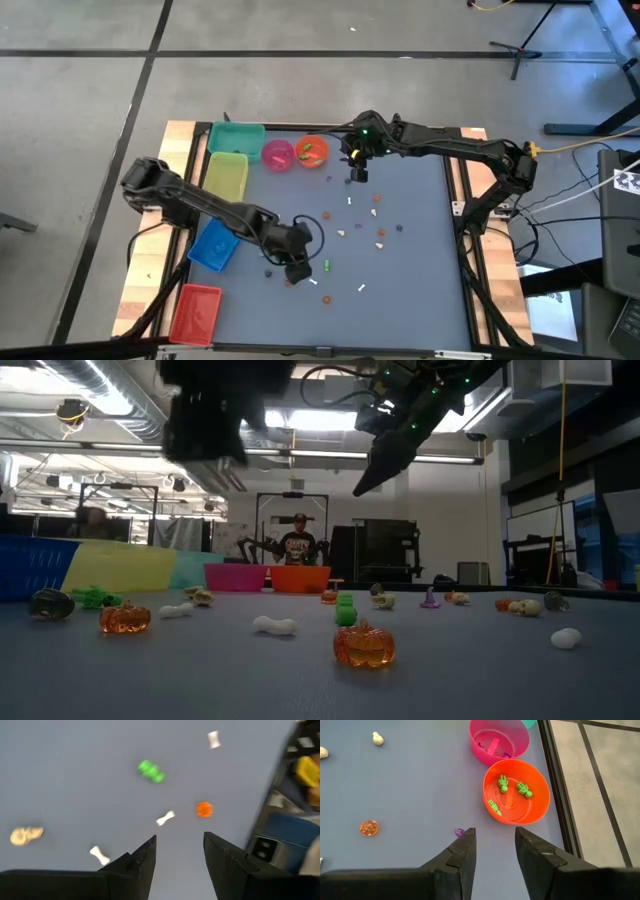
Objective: Sort Halloween decoration
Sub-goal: Put the white bone toy into the yellow bin
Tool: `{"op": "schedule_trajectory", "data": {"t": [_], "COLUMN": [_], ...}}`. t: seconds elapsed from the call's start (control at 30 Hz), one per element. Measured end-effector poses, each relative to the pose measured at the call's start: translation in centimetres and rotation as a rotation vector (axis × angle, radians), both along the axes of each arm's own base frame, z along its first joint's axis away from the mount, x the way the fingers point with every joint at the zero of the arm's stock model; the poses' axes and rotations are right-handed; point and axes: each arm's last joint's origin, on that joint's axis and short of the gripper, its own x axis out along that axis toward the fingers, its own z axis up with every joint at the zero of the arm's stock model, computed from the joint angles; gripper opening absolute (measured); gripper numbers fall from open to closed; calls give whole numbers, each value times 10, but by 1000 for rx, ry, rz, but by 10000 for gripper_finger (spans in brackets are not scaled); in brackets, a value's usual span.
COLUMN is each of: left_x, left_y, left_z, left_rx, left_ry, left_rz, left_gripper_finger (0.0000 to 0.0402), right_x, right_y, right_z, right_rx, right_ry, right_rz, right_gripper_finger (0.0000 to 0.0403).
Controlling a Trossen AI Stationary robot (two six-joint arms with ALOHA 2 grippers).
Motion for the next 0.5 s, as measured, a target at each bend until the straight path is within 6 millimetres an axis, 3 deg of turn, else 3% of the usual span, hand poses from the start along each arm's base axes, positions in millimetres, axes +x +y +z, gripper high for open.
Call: {"op": "schedule_trajectory", "data": {"t": [0.17, 0.5], "left_x": [6, -5], "left_y": [0, 6], "left_z": [-17, -25], "left_rx": [1, 116], "left_ry": [60, 179], "left_rz": [36, 150], "left_gripper_finger": [148, 148], "right_x": [0, 0], "right_y": [0, 0], "right_z": [0, -1], "right_rx": [2, 3], "right_ry": [5, 6], "right_rz": [0, 0], "right_gripper_finger": [135, 135]}}
